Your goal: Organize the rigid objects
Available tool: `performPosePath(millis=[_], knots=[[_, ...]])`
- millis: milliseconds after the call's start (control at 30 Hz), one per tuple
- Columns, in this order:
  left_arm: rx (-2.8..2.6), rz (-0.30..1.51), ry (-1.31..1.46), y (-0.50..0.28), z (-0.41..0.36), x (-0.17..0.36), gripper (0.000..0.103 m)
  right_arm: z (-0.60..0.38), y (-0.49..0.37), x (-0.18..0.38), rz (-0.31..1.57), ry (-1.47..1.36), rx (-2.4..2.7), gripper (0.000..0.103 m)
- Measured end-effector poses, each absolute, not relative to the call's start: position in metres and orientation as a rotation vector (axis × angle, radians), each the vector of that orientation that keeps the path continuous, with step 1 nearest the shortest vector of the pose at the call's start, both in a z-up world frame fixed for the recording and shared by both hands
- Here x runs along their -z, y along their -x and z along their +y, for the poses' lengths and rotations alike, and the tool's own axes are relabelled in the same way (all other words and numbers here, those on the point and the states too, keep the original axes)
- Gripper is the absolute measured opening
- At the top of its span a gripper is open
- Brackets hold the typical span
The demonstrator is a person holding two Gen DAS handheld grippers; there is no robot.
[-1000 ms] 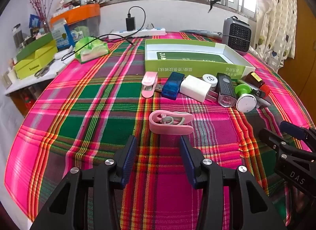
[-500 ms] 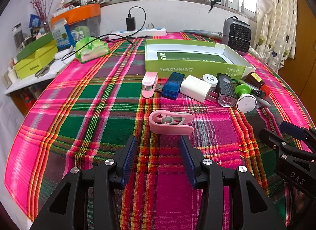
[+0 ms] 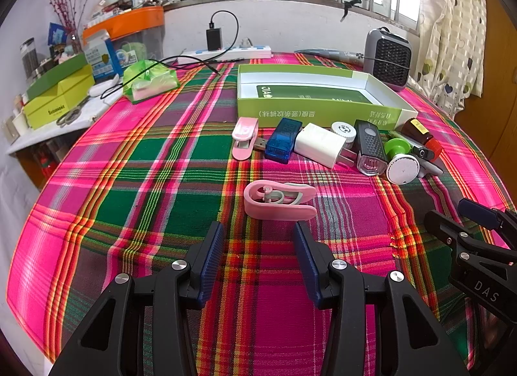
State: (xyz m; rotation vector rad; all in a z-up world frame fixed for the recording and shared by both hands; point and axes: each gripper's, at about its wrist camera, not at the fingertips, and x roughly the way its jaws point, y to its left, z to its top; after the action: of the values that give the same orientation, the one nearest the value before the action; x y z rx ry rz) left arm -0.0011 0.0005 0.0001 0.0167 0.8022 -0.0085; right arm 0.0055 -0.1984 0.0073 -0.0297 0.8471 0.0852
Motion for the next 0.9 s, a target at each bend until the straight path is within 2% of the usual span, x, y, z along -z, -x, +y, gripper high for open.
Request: performPosePath(millis=[900], knots=[[0.118, 0.845, -0.035, -0.008, 0.009, -0.004, 0.043, -0.209, -0.012, -0.009, 0.865, 0.044, -0.156, 0.065]])
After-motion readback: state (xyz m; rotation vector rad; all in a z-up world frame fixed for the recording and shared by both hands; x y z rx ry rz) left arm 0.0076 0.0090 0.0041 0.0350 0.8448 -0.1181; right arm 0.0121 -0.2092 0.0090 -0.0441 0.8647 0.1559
